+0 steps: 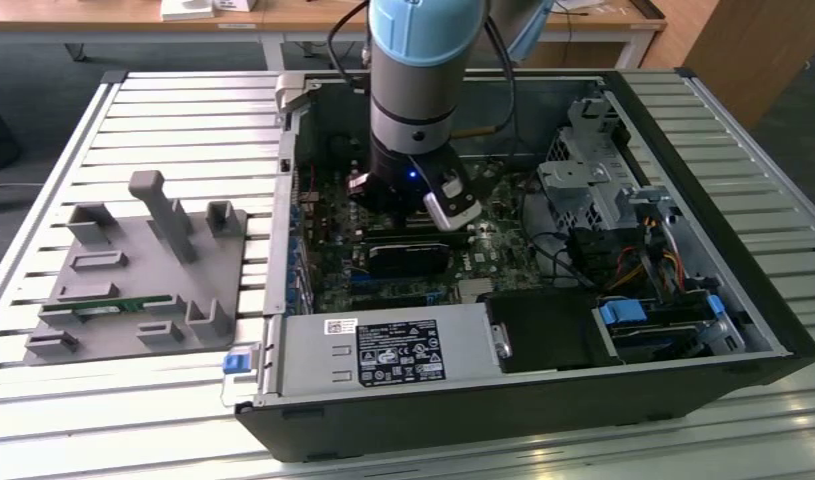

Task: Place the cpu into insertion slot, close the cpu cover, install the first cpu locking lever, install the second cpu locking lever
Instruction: 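Install the second cpu locking lever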

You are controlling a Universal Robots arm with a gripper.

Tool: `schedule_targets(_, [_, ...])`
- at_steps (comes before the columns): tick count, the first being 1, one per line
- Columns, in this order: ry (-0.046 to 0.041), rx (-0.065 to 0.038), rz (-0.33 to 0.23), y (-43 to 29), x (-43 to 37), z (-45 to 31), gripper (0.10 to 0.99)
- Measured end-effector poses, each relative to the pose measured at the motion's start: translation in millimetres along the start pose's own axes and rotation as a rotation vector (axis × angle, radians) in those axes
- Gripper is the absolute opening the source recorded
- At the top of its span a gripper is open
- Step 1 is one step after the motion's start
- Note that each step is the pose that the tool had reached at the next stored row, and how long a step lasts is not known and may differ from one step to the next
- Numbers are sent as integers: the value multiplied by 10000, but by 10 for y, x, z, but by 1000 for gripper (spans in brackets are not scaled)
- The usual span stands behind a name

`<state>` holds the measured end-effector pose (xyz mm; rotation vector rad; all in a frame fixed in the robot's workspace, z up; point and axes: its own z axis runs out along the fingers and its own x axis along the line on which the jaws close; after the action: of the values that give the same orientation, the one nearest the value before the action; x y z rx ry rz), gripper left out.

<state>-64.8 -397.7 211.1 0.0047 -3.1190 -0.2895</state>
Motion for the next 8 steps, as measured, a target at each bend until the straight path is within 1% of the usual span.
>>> schedule_targets(6, [-1,-236,-3,-12,6,54,106])
schedule_targets(8, [-2,-283,-4,-16,10,67,106])
